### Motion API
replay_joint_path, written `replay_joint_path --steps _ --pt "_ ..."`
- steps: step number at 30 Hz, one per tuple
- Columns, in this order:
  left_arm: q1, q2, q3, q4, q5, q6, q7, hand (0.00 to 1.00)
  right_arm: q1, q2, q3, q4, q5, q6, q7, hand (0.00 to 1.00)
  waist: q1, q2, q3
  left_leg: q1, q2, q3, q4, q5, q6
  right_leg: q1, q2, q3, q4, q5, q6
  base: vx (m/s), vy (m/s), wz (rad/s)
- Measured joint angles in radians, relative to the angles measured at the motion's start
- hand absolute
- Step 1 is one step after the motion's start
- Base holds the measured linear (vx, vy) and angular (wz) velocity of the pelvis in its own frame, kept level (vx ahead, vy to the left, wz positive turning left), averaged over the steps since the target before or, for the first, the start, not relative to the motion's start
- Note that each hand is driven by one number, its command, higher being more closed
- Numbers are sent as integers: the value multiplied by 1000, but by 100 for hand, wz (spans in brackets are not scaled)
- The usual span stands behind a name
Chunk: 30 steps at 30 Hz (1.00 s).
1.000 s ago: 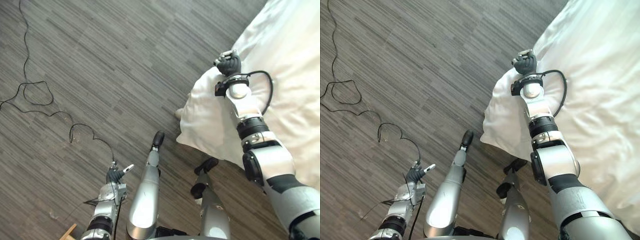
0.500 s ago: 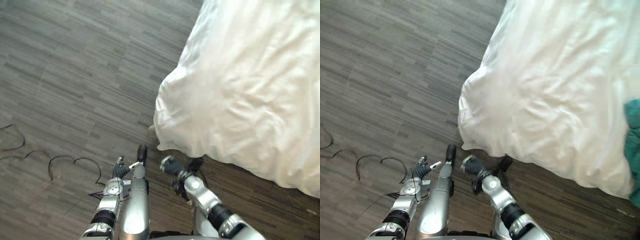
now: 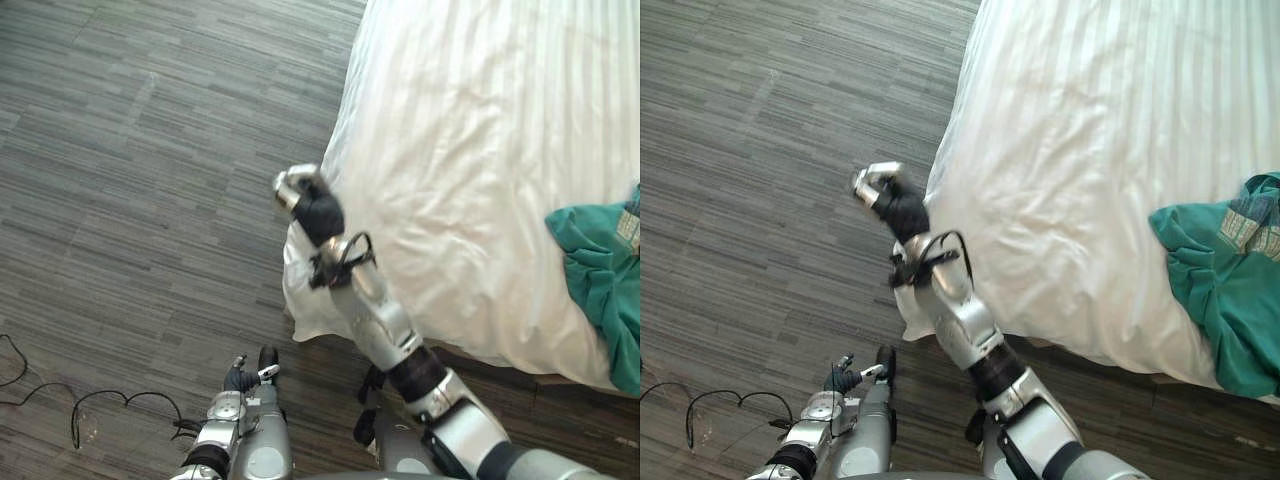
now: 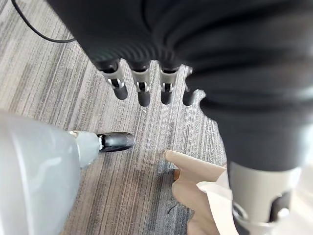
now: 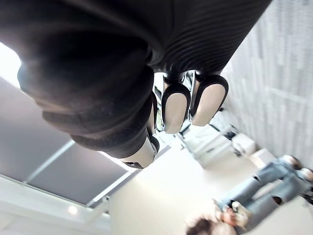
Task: Tidy the bed and pick cloth on bed and put in laundry
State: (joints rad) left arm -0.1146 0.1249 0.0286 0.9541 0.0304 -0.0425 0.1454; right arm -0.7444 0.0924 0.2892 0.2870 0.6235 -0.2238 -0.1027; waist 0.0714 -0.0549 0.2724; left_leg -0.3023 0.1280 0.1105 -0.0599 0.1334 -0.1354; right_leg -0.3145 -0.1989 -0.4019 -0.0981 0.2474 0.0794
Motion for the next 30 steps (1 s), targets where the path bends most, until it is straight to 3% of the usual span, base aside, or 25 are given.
replay_joint_path --steps 4,7,10,13,16,19,20,22,23,25,30 --pt "-16 -6 4 -16 -2 -7 -2 0 35 -106 -113 173 -51 11 -60 100 0 91 52 -16 -8 57 2 0 0 -57 -9 63 0 25 4 -33 30 -31" --pt "-13 -6 9 -19 -2 -9 -13 0 165 -135 -153 143 -119 -8 -42 100 -7 105 59 -10 -7 96 1 -2 2 -84 -2 114 0 31 2 7 10 -49" --pt "-44 -15 11 -20 -2 -11 -17 0 256 -107 -170 115 -157 -19 -17 100 -61 106 59 13 1 127 -3 -6 3 -80 10 138 0 30 3 13 1 -26" --pt "-88 -26 23 -20 -13 -9 -34 0 362 -65 -281 75 -161 -36 34 100 -78 98 56 30 -1 148 -4 -21 4 -73 10 157 -3 19 17 0 18 -16" --pt "-93 -23 95 -19 -25 1 -36 0 437 6 -391 88 -145 -31 67 100 -105 56 37 64 7 198 4 -46 2 -67 21 193 -6 17 19 8 16 -42" --pt "-86 -21 158 -19 -30 16 -45 0 526 0 -606 179 -101 36 51 100 -117 21 9 113 17 258 5 -69 -8 -54 39 243 -7 5 25 52 2 -59" --pt "-76 -21 179 -18 -36 18 -57 0 594 -17 -707 248 -81 54 28 0 -130 17 -4 128 24 278 4 -79 -16 -54 49 256 -6 0 21 129 -5 -58" --pt "-55 -22 181 -16 -38 20 -60 0 707 -71 -794 374 -74 84 -4 0 -150 23 -11 156 34 310 -7 -86 -26 -52 63 281 -2 -7 12 146 2 -60" --pt "-43 -24 180 -5 -38 27 -66 0 799 -113 -823 438 -76 105 -12 0 -179 37 -19 182 44 337 -14 -88 -29 -45 77 299 -1 -8 10 130 13 -54" --pt "-37 -27 179 3 -38 34 -79 0 891 -139 -833 487 -86 120 -15 0 -202 54 -29 233 62 360 -19 -102 -47 -12 99 315 -1 -12 3 196 9 -54" --pt "6 -31 130 28 -37 51 -83 0 943 -125 -776 563 -181 155 11 0 -210 100 -75 320 76 391 -24 -129 -58 56 122 324 -1 -28 -2 87 10 -17"
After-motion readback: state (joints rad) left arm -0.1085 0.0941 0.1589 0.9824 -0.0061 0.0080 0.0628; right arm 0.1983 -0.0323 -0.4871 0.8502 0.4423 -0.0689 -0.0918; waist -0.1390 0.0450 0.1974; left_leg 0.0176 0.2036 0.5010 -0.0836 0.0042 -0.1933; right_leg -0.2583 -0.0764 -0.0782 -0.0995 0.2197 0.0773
